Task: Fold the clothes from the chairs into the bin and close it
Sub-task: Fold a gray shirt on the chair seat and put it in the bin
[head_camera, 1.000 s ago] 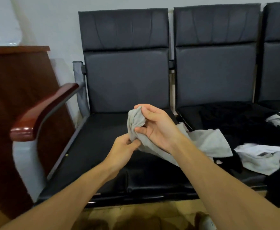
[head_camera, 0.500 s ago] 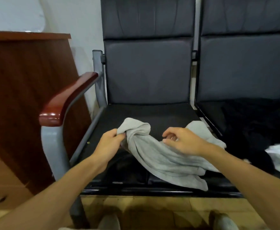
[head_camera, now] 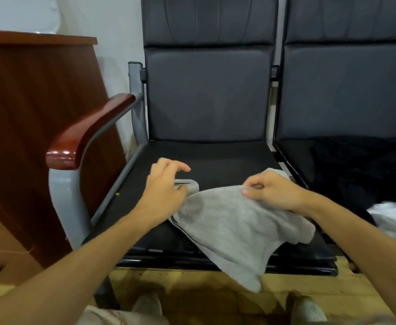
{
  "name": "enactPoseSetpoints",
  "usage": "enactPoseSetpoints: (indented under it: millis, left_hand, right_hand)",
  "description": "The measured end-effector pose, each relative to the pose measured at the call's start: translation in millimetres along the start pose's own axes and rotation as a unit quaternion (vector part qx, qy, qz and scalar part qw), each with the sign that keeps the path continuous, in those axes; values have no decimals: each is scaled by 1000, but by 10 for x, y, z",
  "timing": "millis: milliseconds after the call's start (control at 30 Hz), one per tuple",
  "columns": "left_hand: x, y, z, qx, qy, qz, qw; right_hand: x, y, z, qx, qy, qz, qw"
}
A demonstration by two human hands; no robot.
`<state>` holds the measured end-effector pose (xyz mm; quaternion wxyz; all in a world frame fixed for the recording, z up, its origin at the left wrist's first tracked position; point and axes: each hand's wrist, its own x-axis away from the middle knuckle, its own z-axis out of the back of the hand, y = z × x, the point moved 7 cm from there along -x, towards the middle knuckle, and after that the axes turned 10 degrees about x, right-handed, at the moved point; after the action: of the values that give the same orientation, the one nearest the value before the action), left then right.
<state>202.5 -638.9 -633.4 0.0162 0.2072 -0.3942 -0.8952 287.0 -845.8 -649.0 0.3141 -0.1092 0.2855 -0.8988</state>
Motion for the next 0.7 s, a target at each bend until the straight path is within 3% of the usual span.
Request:
enactPoseSetpoints:
  millis: [100,200,267,367,500,567,700]
  left_hand:
    - [119,247,-378,1,-152,-62,986]
    - [244,294,-736,-46,-298,-69,951]
    - [261,271,-878,-46,-337,-64,938]
    - [244,161,-995,-62,-361,-32,930]
    - [284,103,-1116,-122,-378,-55,916]
    - [280,100,-1156,-153,-363,-83,916]
    - [243,143,-1186,-159,-318,-125,926]
  right_hand:
    - [-6,19,105,-134,30,-31,990]
    - [-50,136,244,-177,141,-66,972]
    - [-93,341,258,-190,202,-118,954]
    - [-121,607,228,-154,229,-181,944]
    - [-69,445,347,17,227,-96,969]
    - [-25,284,351,39,184,-30,982]
    - [98,188,62,34,-57,8,998]
